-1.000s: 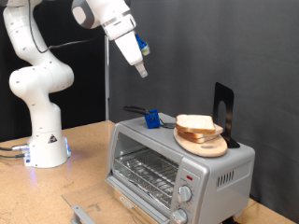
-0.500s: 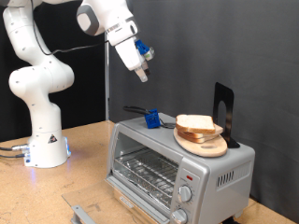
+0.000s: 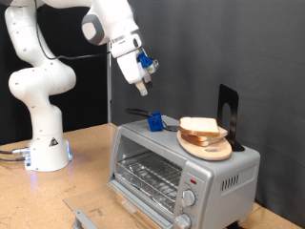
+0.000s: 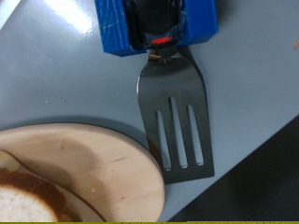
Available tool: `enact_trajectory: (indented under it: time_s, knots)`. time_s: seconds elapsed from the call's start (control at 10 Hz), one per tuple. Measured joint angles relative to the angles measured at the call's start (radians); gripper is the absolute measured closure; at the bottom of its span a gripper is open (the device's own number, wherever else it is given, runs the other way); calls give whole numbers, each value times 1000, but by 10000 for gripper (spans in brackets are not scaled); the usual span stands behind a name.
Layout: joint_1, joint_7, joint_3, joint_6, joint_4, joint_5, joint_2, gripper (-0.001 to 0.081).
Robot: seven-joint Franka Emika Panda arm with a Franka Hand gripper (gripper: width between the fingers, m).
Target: Make a piece of toast with the oven
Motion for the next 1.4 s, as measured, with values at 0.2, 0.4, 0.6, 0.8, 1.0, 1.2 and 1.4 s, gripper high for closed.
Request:
enact_trajectory:
  time_s: [0.2,0.4,0.6,0.8,1.0,1.2,1.4]
  knots:
    - [-2,6,18,55,-13,-7,34,124]
    - [-9,10,33,94,-19,-25,72,124]
    - [-10,6,36,128,-33,-33,102,124]
    - [-7,-24,36,134,-48,-29,118,124]
    - [6,-53,36,145,-61,-4,122,124]
    - [30,-86,34,163,-69,42,123,124]
    - [40,-88,37,169,-73,53,123,124]
